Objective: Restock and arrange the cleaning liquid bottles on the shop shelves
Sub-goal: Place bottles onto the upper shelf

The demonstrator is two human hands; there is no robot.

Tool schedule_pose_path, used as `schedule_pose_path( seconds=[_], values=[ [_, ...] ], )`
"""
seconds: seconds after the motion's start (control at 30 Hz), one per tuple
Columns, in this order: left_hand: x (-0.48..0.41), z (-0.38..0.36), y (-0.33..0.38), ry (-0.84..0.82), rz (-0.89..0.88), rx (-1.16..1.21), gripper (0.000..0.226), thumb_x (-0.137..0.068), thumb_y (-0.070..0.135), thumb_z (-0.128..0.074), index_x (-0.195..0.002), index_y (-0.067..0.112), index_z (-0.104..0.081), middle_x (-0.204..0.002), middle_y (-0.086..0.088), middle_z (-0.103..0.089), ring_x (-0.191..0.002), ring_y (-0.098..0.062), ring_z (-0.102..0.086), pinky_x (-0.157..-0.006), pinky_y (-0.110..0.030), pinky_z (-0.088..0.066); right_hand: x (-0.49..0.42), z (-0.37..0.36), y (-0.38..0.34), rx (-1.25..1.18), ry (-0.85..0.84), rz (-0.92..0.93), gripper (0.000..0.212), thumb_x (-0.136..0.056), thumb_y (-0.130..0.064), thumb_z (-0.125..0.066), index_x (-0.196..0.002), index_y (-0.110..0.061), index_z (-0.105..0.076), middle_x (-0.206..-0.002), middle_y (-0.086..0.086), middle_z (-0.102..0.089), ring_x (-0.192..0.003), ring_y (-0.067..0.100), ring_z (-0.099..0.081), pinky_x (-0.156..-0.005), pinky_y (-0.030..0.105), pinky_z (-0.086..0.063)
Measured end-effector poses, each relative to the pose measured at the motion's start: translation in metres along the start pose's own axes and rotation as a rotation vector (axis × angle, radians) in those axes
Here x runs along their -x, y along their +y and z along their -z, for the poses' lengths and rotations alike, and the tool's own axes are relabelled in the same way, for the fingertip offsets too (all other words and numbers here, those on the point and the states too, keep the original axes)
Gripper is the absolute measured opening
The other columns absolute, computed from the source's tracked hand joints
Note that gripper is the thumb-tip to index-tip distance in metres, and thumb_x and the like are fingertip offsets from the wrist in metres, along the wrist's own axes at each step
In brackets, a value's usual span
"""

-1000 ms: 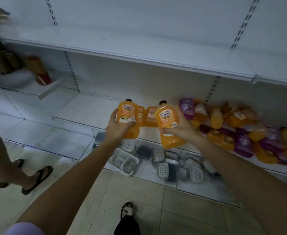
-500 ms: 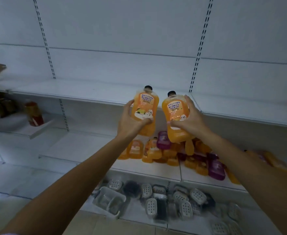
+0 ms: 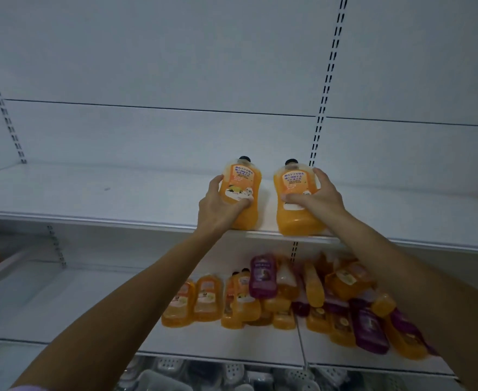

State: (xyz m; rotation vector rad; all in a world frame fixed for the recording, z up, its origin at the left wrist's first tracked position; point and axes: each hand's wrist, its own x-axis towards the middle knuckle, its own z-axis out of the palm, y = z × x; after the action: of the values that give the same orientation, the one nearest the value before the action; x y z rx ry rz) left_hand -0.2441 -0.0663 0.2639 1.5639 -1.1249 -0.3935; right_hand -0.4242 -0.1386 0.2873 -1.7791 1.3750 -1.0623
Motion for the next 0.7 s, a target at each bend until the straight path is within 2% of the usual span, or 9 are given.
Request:
schedule_pose_path(
  seconds=[0.07, 0.2, 0.23, 0.3, 0.37, 0.43, 0.6, 0.7],
  values=[
    [-0.025, -0.007, -0.003, -0.013, 0.017, -0.014, 0.076, -0.079, 0.039, -0.071, -0.141, 0.024, -0.031, -0.137, -0.005, -0.049, -0.12, -0.026, -0.05, -0.095, -0.036, -0.045, -0.023, -0.01, -0.002, -0.021, 0.018, -0.017, 0.095, -0.072, -0.036, -0.079, -0.147, -0.028, -0.022, -0.144, 0.003, -0.04, -0.126, 0.025, -0.042, -0.085, 0.028, -0.033],
    [-0.068, -0.019, -0.015, -0.063, 0.071, -0.018, 0.072, -0.079, 0.039, -0.071, -0.139, 0.023, -0.035, -0.134, -0.005, -0.052, -0.117, -0.026, -0.052, -0.098, -0.039, -0.045, -0.063, -0.031, 0.002, -0.027, 0.014, -0.067, 0.082, -0.075, -0.039, -0.076, -0.141, -0.023, -0.031, -0.138, 0.004, -0.045, -0.102, 0.016, -0.042, -0.08, 0.029, -0.034],
    [-0.077, -0.021, -0.018, -0.064, 0.097, -0.027, 0.07, -0.078, 0.04, -0.07, -0.138, 0.022, -0.038, -0.134, -0.005, -0.052, -0.117, -0.027, -0.052, -0.099, -0.04, -0.044, -0.073, -0.035, 0.003, -0.009, -0.003, -0.089, 0.079, -0.076, -0.041, -0.075, -0.14, -0.021, -0.033, -0.138, 0.004, -0.045, -0.101, 0.017, -0.043, -0.079, 0.029, -0.033],
    [-0.091, -0.028, -0.022, -0.056, 0.128, -0.057, 0.069, -0.079, 0.042, -0.068, -0.137, 0.017, -0.041, -0.135, -0.007, -0.051, -0.118, -0.028, -0.051, -0.1, -0.039, -0.043, -0.092, -0.041, 0.004, 0.041, -0.051, -0.138, 0.079, -0.076, -0.044, -0.074, -0.139, -0.016, -0.036, -0.141, 0.006, -0.044, -0.113, 0.023, -0.047, -0.081, 0.029, -0.034],
    [-0.104, -0.034, -0.024, -0.057, 0.101, -0.138, 0.067, -0.081, 0.044, -0.065, -0.135, 0.011, -0.043, -0.135, -0.011, -0.05, -0.121, -0.029, -0.049, -0.101, -0.04, -0.041, -0.108, -0.046, 0.004, 0.094, -0.083, -0.165, 0.08, -0.076, -0.046, -0.073, -0.139, -0.012, -0.038, -0.142, 0.008, -0.043, -0.124, 0.027, -0.045, -0.083, 0.029, -0.035],
    [-0.115, -0.038, -0.027, -0.065, 0.069, -0.222, 0.069, -0.083, 0.049, -0.06, -0.134, 0.007, -0.043, -0.135, -0.014, -0.05, -0.123, -0.031, -0.046, -0.103, -0.041, -0.039, -0.122, -0.051, 0.003, 0.14, -0.1, -0.169, 0.082, -0.077, -0.05, -0.071, -0.14, -0.01, -0.037, -0.143, 0.009, -0.042, -0.127, 0.028, -0.043, -0.083, 0.03, -0.034],
    [-0.127, -0.035, -0.029, -0.201, 0.052, -0.308, 0.081, -0.078, 0.061, -0.059, -0.14, 0.016, -0.033, -0.14, -0.006, -0.047, -0.125, -0.027, -0.047, -0.103, -0.042, -0.04, -0.147, -0.059, 0.004, 0.259, -0.105, -0.162, 0.083, -0.074, -0.059, -0.068, -0.137, -0.012, -0.042, -0.137, 0.009, -0.049, -0.12, 0.029, -0.05, -0.079, 0.031, -0.04],
    [-0.129, -0.024, -0.03, -0.344, 0.016, -0.324, 0.092, -0.07, 0.062, -0.067, -0.141, 0.018, -0.03, -0.141, -0.004, -0.045, -0.123, -0.025, -0.048, -0.102, -0.042, -0.043, -0.15, -0.06, 0.005, 0.315, -0.09, -0.146, 0.084, -0.068, -0.067, -0.066, -0.132, -0.015, -0.048, -0.131, 0.008, -0.055, -0.113, 0.029, -0.054, -0.088, 0.038, -0.048]
  ],
)
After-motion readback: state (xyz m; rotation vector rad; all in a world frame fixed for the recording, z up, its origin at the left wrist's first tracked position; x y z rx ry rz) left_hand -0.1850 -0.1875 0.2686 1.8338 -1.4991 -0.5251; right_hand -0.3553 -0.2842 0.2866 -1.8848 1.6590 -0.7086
